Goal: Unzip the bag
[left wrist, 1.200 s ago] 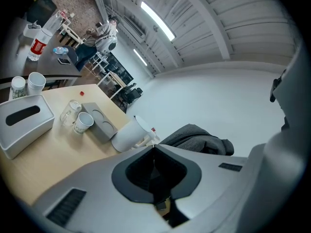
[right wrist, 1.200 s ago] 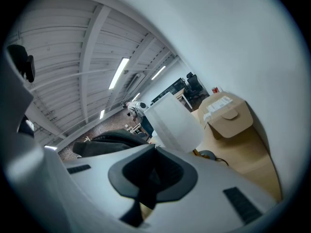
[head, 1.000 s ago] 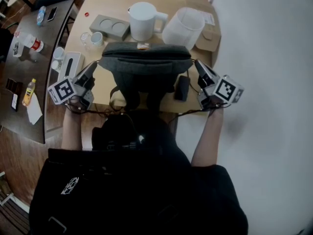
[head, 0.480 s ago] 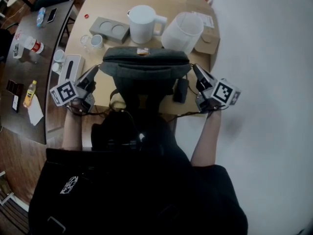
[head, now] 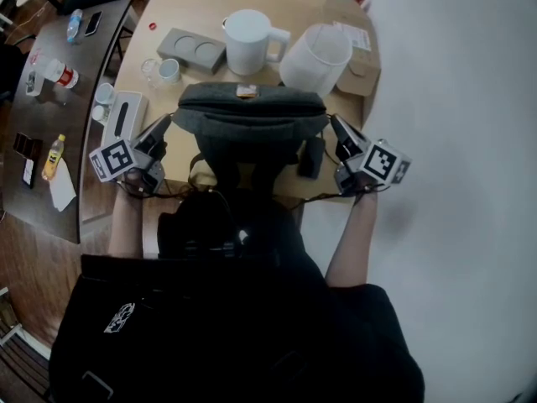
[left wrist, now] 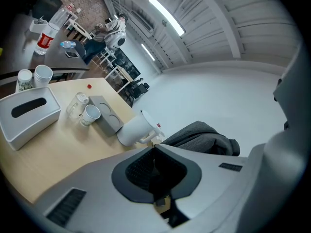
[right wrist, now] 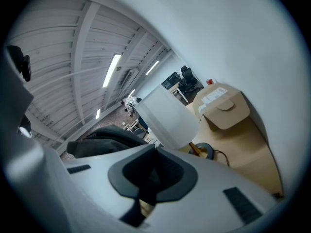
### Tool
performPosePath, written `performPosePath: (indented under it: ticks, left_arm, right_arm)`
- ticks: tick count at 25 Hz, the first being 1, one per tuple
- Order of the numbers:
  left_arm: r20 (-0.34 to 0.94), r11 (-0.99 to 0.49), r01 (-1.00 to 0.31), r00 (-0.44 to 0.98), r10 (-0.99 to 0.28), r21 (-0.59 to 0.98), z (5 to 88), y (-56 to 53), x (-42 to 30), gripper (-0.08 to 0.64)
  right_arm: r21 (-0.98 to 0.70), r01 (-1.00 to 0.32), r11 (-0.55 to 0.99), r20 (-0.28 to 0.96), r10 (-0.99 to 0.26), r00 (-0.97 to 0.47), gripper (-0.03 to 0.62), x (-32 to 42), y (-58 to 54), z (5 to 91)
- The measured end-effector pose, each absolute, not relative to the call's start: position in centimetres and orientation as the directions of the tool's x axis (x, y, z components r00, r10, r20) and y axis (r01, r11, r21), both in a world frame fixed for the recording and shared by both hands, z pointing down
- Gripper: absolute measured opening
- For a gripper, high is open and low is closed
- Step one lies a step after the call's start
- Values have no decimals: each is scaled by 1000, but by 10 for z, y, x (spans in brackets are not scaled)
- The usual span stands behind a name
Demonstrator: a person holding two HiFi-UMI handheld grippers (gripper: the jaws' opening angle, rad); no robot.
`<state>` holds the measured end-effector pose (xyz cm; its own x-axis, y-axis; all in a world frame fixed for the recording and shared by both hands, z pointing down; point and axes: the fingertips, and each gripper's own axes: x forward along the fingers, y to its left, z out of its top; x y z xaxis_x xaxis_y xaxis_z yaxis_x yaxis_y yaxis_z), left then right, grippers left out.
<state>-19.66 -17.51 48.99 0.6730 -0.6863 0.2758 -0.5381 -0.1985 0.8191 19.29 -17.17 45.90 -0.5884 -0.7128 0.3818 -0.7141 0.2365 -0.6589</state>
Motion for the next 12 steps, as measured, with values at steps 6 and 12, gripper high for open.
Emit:
performPosePath:
  ticks: [6,12]
  left_arm:
    - [274,-190,-530,674,-686,826,492,-174,-195,6]
    - [263,-207,-532,674,-690,821,490,-176,-195,6]
  right_arm:
    - [-668,-708,228,384,-710,-590,12,193,-171,461]
    - [-664,-711,232,386,-708,-591,12,194,-172,461]
